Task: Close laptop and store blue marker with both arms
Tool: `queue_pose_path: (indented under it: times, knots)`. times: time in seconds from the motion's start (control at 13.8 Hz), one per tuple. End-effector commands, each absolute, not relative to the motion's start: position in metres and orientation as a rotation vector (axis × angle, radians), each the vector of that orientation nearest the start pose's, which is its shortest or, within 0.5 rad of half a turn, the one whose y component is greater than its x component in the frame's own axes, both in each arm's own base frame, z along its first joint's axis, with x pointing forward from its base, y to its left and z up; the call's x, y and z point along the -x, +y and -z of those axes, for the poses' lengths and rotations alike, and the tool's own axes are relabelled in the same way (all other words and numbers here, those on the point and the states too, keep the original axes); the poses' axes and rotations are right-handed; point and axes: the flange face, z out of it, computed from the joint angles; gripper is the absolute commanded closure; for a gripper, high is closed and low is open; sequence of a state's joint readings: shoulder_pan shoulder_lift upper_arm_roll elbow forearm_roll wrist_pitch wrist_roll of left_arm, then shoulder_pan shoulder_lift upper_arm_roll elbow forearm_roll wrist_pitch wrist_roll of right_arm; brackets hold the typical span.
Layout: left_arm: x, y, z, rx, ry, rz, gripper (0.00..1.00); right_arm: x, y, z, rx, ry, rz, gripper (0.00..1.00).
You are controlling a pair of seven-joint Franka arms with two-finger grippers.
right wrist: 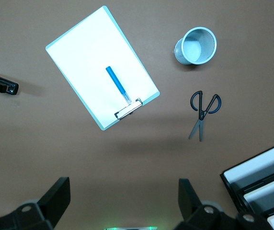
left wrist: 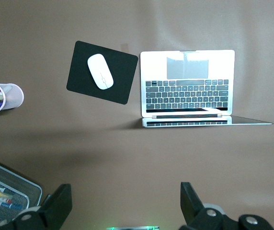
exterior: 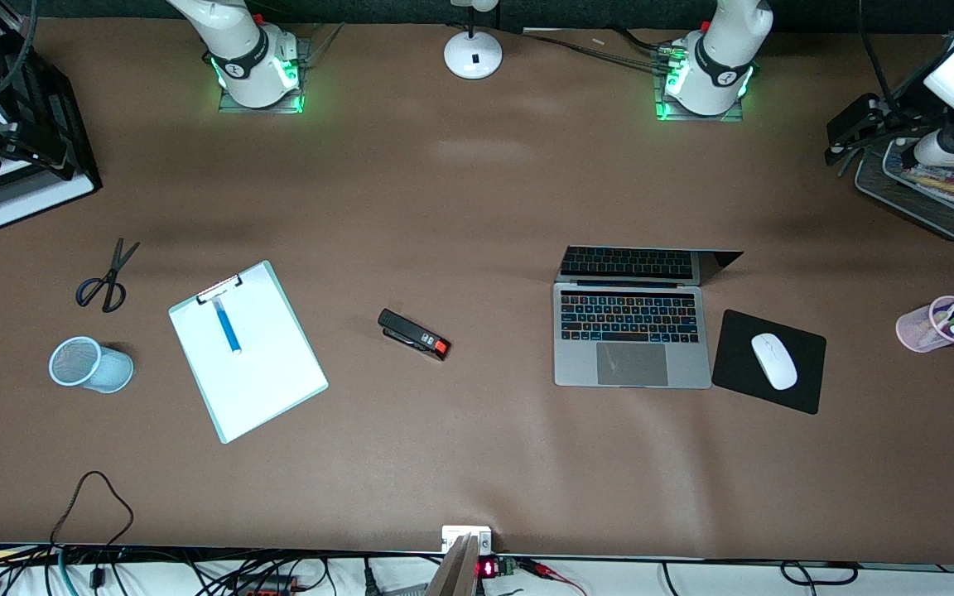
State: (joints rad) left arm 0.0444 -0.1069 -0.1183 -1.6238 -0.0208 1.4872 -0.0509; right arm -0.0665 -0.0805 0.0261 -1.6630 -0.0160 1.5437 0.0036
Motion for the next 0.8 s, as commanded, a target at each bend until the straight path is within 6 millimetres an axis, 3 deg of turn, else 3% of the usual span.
queue_pose_path:
  times: [0.0, 0.22, 0.73]
  knots:
    - [-0.512, -0.042, -0.656, 3.132, 0.036, -0.051, 0.0, -0.522, -0.022, -0.626, 3.162, 0.066, -0.064, 0.0]
    - [-0.513, -0.04, -0.656, 3.134, 0.041, -0.051, 0.0, -0.523, -0.022, -0.623, 3.161, 0.069, -0.073, 0.0]
    - [-0.517, -0.04, -0.65, 3.136, 0.029, -0.068, 0.0, -0.549, -0.019, -0.598, 3.144, 0.06, -0.096, 0.0]
